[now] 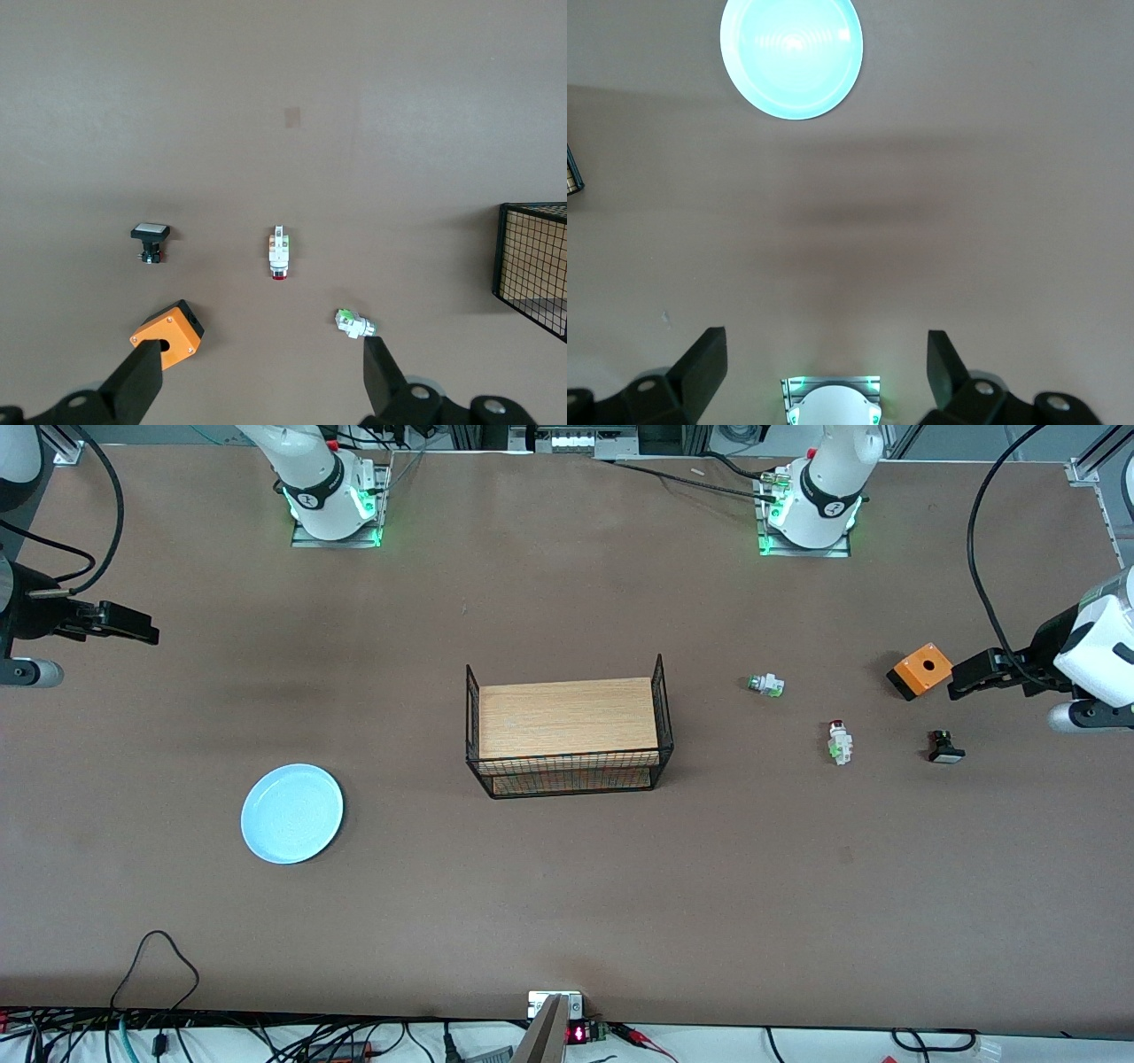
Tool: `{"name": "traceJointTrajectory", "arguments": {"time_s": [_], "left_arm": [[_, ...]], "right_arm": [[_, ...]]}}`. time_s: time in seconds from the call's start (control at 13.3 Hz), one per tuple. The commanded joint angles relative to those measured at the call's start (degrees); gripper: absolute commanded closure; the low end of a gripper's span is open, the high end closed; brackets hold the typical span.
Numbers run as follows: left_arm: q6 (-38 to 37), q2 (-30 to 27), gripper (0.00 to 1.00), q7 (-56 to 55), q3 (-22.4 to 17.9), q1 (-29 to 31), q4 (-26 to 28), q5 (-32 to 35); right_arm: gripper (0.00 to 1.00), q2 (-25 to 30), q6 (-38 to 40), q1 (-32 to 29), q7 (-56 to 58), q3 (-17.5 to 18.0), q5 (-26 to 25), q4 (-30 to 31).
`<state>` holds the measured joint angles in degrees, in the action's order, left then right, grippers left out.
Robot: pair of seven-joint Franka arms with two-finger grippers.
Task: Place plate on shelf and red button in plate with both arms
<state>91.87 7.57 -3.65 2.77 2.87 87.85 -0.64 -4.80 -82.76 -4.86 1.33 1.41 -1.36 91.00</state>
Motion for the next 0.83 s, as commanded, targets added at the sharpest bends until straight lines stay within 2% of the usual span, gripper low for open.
{"name": "traceJointTrajectory", "arguments": {"time_s": [0.0,0.75], "left_arm": [[-0.38,0.25,0.0,0.04,-0.04,0.12,-0.14,-0.6],[-1.78,1.04,0.0,-0.05,0.22,-0.14,0.12,-0.33]], "right_arm": [[0.0,-0.48,1.2,-0.06,-0.72,0.08,0.39,-1.61],[0.0,-0.56,1.2,-0.15,-0.72,-0.01,0.39,-1.61]]}}
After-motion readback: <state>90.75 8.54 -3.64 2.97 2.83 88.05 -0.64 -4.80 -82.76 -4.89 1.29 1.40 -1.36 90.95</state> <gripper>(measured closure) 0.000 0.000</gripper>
